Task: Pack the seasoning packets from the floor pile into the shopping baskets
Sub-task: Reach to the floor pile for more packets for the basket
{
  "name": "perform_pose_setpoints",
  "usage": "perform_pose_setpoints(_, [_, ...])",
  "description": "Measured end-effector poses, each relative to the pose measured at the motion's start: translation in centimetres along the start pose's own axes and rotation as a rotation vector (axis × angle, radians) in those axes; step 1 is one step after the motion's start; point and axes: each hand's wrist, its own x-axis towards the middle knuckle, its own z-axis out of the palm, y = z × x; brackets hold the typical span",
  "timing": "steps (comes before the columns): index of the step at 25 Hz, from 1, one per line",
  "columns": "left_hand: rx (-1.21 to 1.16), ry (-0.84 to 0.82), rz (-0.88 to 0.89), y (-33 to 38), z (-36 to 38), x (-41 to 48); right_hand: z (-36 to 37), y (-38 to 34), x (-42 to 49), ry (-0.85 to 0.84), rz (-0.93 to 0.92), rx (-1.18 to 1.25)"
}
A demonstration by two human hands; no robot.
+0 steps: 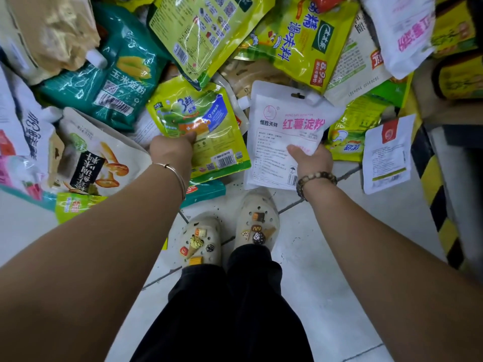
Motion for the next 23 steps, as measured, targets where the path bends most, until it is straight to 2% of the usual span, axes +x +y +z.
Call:
perform_pose_setpoints(5, [-0.086,-0.031,0.056,-0.4,-2.2,-3.9,-2.5,-0.6,-4.2,0.009,-0.044,0.098])
perform_pose_setpoints(10, [-0.075,-0.097,0.084,0.4,-6.8,-10.4,-6.8,-3.4,-10.8,0.040,-0.080,0.184])
perform_pose_setpoints(18, [-0.137,-0.374,0.284,8.3,-22.9,-27.0,-20.2,-14.8,-28.7,0.224,-0.129,0.439])
perform_pose_setpoints(23, [-0.114,-0.570,0.526,12.0,-32.7,-37.8,-28.3,-19.6,-40.7,0.351,-0.192,0.553])
